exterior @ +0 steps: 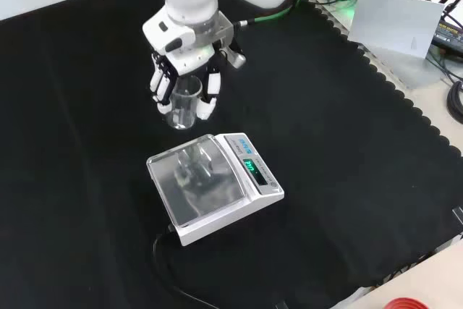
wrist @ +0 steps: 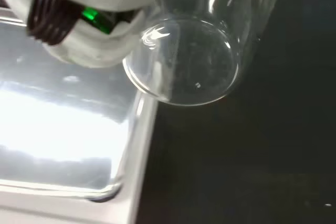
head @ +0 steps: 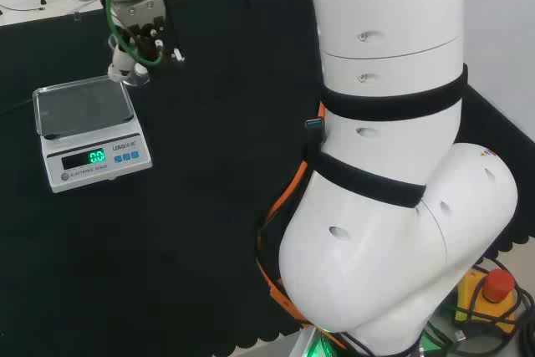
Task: Put the beaker on the electronic balance.
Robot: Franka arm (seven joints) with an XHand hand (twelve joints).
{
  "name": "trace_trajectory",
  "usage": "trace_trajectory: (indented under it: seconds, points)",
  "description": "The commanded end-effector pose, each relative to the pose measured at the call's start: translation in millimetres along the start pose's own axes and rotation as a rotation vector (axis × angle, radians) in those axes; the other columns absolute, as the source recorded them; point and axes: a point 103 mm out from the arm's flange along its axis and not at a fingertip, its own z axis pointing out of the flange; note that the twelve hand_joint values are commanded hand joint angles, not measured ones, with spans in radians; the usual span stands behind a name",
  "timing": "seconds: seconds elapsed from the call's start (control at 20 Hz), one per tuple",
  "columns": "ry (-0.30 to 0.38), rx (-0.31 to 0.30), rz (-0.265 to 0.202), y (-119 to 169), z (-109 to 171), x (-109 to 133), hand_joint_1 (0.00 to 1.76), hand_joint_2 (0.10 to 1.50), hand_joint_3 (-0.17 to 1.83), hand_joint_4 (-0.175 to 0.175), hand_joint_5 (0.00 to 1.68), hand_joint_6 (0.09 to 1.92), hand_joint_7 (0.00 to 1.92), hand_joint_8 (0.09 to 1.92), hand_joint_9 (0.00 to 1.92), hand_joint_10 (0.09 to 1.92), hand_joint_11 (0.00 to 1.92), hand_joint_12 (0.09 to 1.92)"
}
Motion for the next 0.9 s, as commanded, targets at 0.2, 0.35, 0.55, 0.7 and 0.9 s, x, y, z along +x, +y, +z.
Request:
trace_trajectory:
  seconds: [0.2, 0.35, 0.55, 0.7, 0.9]
  points:
    - [-0.005, 0.015, -0.059, 7.3, 4.3, 44.0, 1.19, 0.69, 0.52, -0.025, 1.36, 0.46, 1.2, 0.89, 1.56, 0.28, 1.62, 0.58]
    - [-0.009, 0.014, -0.069, 11.0, 1.4, 52.6, 1.19, 0.68, 0.54, -0.024, 1.36, 0.45, 1.21, 0.89, 1.57, 0.28, 1.62, 0.57]
    - [-0.006, 0.022, -0.081, 17.9, 3.8, 64.3, 1.19, 0.68, 0.54, -0.024, 1.37, 0.45, 1.21, 0.89, 1.57, 0.28, 1.63, 0.56]
    - [0.004, 0.028, -0.097, 22.0, 9.5, 75.2, 1.19, 0.68, 0.55, -0.024, 1.37, 0.45, 1.21, 0.89, 1.57, 0.28, 1.63, 0.56]
    - [-0.002, 0.038, -0.109, 25.5, 17.1, 83.5, 1.19, 0.68, 0.55, -0.023, 1.37, 0.45, 1.21, 0.9, 1.57, 0.28, 1.63, 0.56]
